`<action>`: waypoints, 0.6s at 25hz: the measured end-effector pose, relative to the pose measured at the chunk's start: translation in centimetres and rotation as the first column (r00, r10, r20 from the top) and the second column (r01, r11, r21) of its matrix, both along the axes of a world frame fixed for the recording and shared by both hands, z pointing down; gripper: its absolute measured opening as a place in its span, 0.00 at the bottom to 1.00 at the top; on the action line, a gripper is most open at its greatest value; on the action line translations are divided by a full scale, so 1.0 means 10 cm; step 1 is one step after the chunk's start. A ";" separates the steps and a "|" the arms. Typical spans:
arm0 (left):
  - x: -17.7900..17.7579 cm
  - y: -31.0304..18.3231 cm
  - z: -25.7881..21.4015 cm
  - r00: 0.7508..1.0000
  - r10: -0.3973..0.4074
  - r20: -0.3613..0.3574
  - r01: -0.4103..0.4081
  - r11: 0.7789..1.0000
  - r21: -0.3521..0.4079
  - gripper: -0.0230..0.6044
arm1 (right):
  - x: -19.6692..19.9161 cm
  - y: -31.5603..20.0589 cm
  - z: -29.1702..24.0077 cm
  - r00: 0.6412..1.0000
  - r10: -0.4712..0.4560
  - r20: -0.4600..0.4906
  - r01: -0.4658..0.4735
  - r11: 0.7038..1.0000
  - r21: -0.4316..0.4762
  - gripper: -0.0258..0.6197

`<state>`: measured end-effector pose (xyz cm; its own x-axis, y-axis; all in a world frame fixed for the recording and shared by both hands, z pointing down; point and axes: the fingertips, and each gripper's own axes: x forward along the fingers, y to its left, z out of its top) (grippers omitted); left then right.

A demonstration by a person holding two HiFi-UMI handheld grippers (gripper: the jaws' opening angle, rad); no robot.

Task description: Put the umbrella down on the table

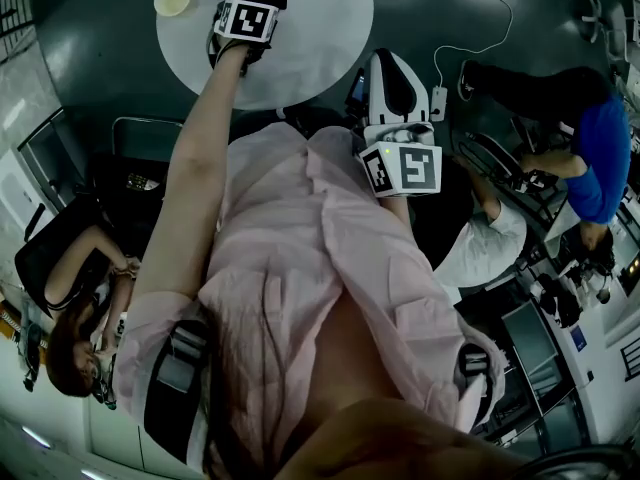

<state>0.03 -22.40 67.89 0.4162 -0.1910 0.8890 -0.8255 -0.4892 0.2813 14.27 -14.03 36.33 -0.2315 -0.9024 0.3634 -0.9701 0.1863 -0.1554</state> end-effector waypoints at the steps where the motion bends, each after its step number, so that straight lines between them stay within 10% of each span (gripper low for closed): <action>1: 0.00 0.00 0.01 1.000 0.001 0.000 -0.001 1.000 -0.003 0.55 | 0.00 0.00 0.01 1.000 -0.001 0.000 0.001 1.000 -0.001 0.11; 15: -0.21 -0.03 -0.46 0.997 -0.076 -0.024 0.078 0.992 0.098 0.59 | -0.09 -0.03 -0.01 0.999 -0.040 0.001 0.040 0.999 0.014 0.11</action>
<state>-2.12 -22.73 63.28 0.4150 -0.3093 0.8556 -0.8563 -0.4507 0.2523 13.38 -14.32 36.27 -0.2677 -0.8976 0.3502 -0.9617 0.2270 -0.1534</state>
